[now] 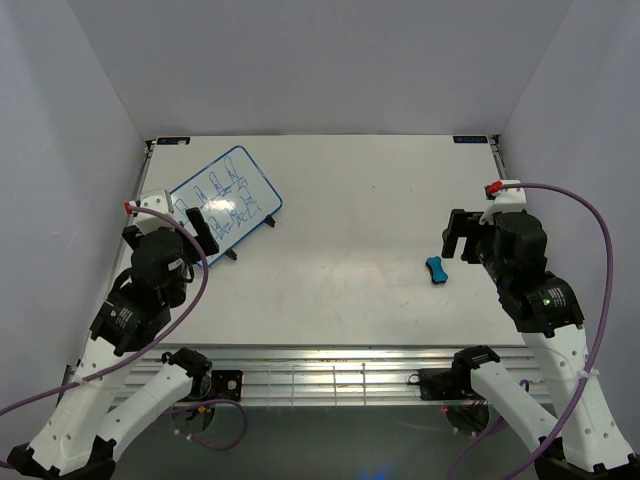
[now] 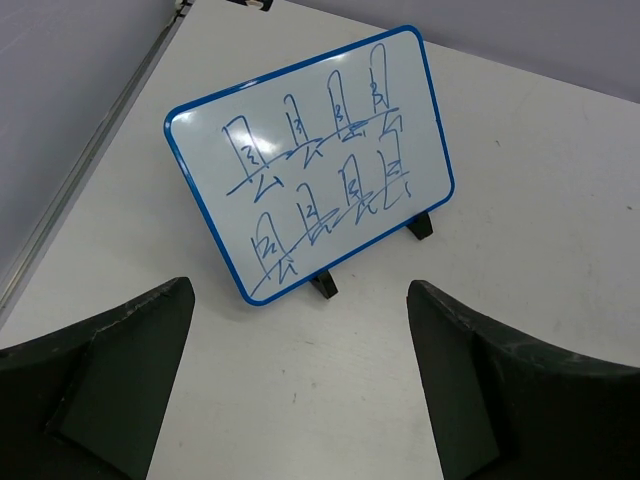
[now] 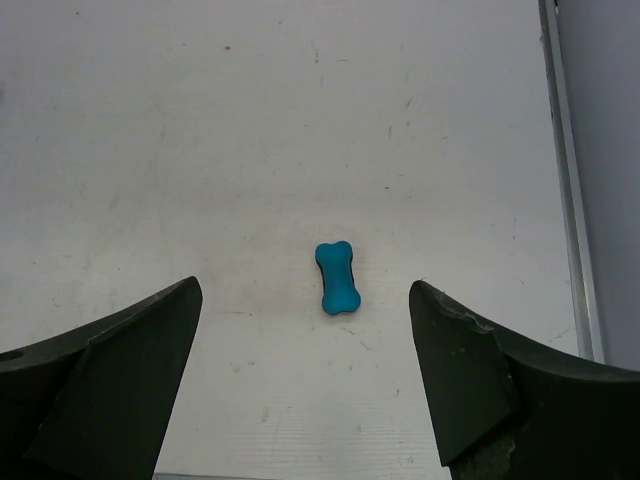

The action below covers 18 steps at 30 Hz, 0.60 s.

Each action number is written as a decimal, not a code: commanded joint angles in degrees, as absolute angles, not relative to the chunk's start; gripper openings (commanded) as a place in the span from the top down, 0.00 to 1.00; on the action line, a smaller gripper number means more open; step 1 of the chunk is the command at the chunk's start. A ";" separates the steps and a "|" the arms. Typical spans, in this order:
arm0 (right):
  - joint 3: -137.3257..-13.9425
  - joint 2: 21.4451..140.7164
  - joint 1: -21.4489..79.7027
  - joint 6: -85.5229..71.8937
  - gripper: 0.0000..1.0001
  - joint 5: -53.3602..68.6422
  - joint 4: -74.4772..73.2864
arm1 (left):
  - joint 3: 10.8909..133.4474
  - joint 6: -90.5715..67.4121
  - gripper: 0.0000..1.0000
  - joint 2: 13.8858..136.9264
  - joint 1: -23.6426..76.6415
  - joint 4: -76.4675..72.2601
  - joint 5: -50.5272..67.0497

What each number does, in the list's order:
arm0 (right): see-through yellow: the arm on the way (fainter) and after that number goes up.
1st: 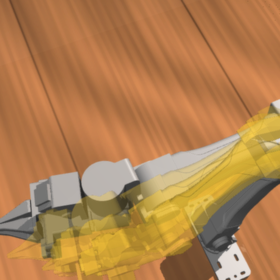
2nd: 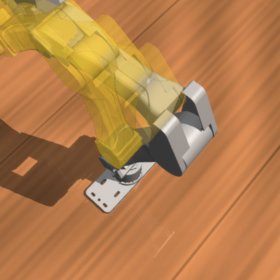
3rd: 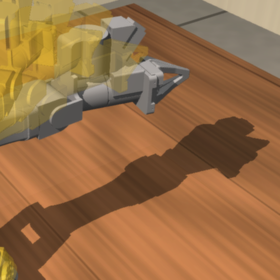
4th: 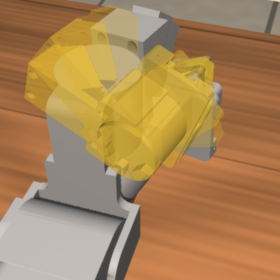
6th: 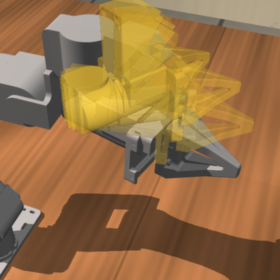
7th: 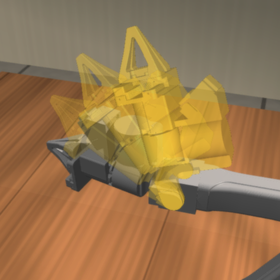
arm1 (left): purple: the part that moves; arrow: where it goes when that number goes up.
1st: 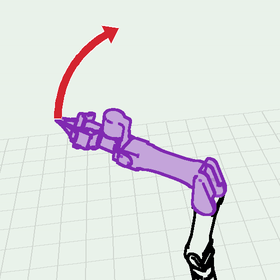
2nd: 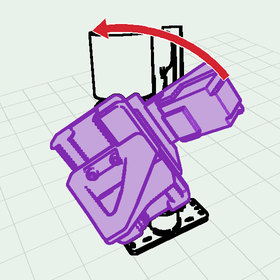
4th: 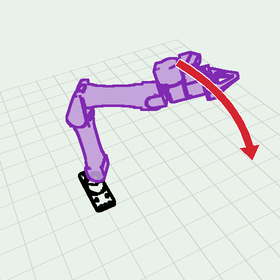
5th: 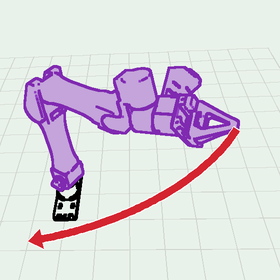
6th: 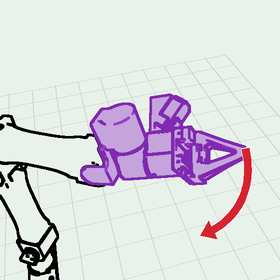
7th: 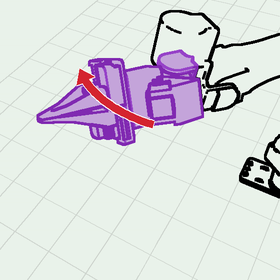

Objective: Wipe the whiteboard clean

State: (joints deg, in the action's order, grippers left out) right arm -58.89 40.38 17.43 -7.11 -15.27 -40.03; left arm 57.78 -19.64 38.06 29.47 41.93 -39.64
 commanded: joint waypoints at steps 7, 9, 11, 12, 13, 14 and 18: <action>-56.52 39.38 17.75 -6.42 0.10 -9.76 -33.58 | 58.97 -16.35 0.02 39.63 29.71 39.38 -32.97; -55.90 38.85 17.75 -6.33 0.10 -8.88 -32.43 | 58.71 -16.44 0.02 40.78 29.71 38.07 -31.21; -55.46 38.23 17.75 -6.33 0.10 -7.65 -31.91 | 56.96 -13.47 0.02 42.18 29.71 33.78 -27.10; -55.37 38.06 17.75 -6.50 0.10 -7.04 -31.38 | 55.91 -12.58 0.02 42.80 29.71 27.49 -26.03; -55.02 37.80 17.75 -6.50 0.10 -4.77 -31.03 | 54.77 -11.96 0.02 43.76 29.62 24.73 -24.97; -54.85 37.62 17.75 -6.50 0.10 -3.44 -30.76 | 55.19 -11.26 0.02 47.08 29.18 22.17 -22.79; -54.23 36.65 17.75 -6.77 0.10 1.47 -29.18 | 62.39 -12.81 0.02 58.95 15.07 12.95 -4.32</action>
State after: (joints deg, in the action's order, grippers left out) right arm -54.50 37.74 17.43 -6.98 -4.05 -33.71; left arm 58.30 -12.80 52.45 24.18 24.34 -20.08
